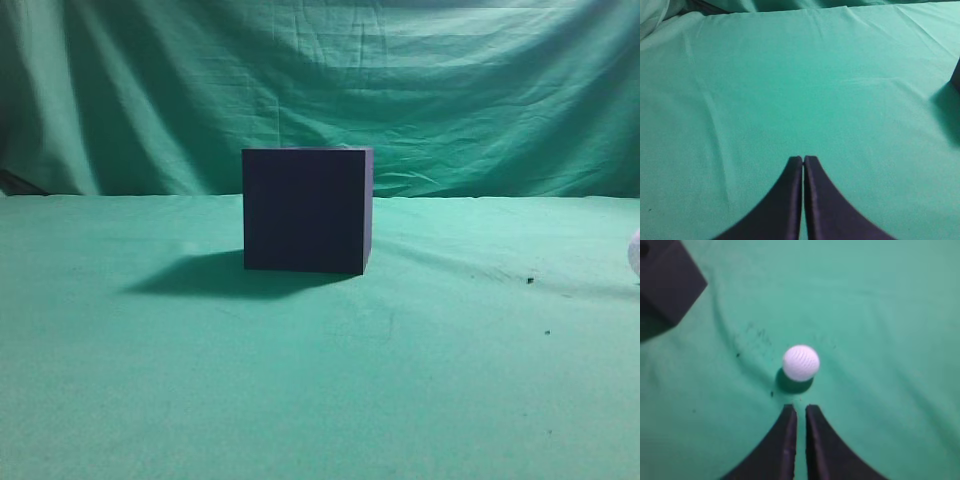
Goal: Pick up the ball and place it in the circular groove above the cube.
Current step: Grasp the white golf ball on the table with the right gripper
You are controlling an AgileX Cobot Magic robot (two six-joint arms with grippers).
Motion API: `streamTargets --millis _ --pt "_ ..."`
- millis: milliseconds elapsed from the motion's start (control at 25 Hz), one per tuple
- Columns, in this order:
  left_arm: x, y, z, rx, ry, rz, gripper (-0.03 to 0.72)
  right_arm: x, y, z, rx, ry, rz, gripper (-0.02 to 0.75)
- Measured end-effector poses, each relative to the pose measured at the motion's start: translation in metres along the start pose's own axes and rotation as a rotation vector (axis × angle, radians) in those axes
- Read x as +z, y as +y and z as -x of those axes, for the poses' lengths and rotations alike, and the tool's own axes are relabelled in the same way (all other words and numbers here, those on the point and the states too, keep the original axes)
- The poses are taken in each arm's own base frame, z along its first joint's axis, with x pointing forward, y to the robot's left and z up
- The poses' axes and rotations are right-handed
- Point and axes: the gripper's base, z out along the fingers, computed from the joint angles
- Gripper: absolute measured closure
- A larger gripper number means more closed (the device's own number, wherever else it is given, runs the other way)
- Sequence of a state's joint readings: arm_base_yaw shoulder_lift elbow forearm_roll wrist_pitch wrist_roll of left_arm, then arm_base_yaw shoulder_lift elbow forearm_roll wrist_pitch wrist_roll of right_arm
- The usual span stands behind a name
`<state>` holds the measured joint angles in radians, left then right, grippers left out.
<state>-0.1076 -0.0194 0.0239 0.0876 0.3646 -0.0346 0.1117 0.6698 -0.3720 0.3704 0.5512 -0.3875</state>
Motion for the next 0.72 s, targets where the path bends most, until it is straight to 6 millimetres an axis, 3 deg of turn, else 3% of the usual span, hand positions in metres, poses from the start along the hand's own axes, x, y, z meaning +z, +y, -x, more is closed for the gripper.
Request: streamTargets --millis 40,280,640,720 --pt "0.000 0.000 0.000 0.000 0.000 0.000 0.688 0.003 0.001 0.003 -0.018 0.065 0.026 0.738" --pt "0.000 0.000 0.000 0.000 0.000 0.000 0.688 0.026 0.010 0.034 -0.087 0.297 0.117 0.738" --pt "0.000 0.000 0.000 0.000 0.000 0.000 0.688 0.075 0.013 0.055 -0.204 0.500 0.047 0.738" --pt "0.000 0.000 0.000 0.000 0.000 0.000 0.688 0.086 0.013 0.058 -0.225 0.491 0.040 0.633"
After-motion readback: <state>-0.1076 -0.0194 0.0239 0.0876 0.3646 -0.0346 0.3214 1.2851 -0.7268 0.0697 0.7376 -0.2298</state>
